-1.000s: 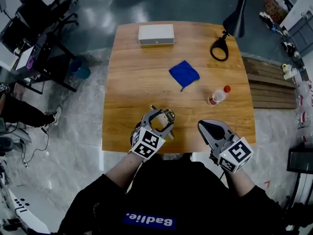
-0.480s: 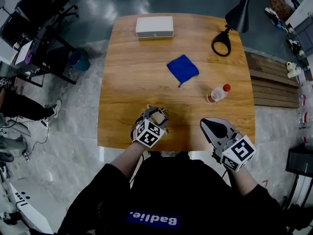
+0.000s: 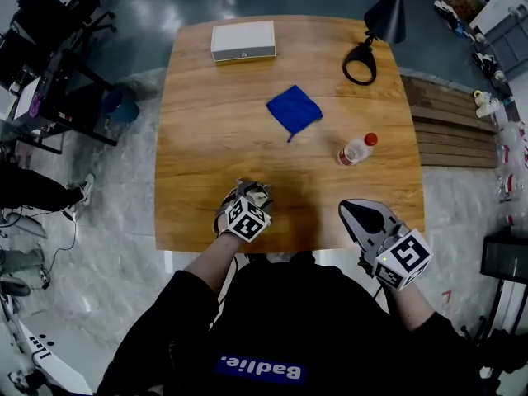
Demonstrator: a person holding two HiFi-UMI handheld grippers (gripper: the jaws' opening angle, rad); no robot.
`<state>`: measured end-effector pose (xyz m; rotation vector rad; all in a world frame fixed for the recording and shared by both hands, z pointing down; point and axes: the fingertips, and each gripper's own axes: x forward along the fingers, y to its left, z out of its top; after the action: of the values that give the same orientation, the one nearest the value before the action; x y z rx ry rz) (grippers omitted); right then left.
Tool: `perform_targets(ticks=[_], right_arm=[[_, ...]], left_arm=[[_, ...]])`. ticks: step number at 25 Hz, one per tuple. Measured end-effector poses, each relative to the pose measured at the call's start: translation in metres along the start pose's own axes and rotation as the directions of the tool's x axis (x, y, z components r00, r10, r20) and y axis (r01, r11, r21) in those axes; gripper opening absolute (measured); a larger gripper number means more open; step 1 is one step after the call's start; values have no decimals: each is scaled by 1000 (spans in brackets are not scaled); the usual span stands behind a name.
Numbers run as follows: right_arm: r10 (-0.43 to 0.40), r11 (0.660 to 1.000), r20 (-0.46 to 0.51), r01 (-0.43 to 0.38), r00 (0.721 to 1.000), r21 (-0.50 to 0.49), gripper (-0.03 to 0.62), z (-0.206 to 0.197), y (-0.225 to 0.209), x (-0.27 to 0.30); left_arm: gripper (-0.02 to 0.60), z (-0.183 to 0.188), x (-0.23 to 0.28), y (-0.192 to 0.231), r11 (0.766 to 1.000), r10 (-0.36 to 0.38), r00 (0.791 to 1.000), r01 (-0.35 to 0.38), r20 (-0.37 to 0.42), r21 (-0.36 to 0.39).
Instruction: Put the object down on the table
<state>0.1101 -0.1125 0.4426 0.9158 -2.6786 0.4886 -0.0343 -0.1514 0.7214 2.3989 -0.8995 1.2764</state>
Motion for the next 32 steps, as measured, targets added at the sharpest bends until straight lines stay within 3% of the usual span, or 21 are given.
perform_targets(ticks=[11,18,25,32], right_arm=[[-24,1000,-17,25,1000,18,5,-10,-1,-10],[-24,1000,-8,25,1000,8,6,-7,-1,-9],[2,1000,-1,-2,1000,2,6,-3,4,-4],[48,999,24,-48,999,-18,6,9,17,8]], left_arm=[[293,-14,19,-7,998,-13,998,17,-62,59],[295,-11,20,-8,998,-33,998,36,-48,52],[295,7,-5,-9,998,-34,999,32,27,48],[295,55,-79,-9,1000,-18,974,14,225,16]])
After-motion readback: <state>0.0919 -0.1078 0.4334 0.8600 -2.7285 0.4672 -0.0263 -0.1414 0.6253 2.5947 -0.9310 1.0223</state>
